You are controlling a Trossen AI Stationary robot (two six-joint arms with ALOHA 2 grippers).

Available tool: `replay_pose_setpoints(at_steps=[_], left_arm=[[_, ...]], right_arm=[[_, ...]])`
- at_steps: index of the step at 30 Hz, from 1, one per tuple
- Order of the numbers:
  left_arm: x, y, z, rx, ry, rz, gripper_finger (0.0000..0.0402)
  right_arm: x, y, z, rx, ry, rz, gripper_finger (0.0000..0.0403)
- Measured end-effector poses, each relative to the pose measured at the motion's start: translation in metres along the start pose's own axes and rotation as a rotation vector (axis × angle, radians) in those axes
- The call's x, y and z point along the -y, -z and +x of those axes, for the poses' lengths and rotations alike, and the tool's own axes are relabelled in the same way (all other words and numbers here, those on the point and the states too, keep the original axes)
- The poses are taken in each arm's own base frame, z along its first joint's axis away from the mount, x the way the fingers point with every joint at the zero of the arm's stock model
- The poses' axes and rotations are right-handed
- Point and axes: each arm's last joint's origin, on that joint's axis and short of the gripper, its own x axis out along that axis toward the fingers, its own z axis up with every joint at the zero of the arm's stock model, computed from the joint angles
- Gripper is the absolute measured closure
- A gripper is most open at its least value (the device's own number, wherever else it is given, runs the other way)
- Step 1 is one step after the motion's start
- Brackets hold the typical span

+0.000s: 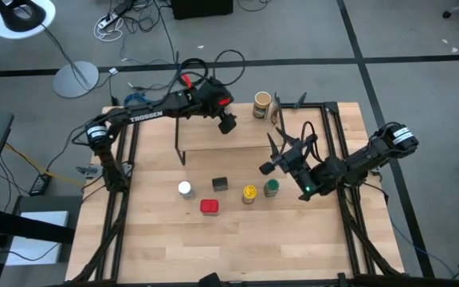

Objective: Shelf spices
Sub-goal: Remove the orange seasoning bottle from the shelf, then remove the orange seasoning pack from the shelf

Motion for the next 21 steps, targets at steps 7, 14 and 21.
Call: replay_pose_setpoints(at_steps=[7,14,21], left_arm=[[0.004,0.003,0.002,-0.025,0.041,0.001,0.0088],[0.008,-0.001,-0.004,0.008,0.034,0.009,0.0105],[0.003,-0.017,-0.041,0.105,0.02,-0.076,0.0103]], right_arm=[[0.0,0.0,-0.001,0.001,-0.004,-0.004,0.0269],[0.0,0.0,-0.001,0.0,-0.004,-0.005,0.0269],[0.0,0.0,-0.001,0.0,-0.003,-0.005,0.0269]])
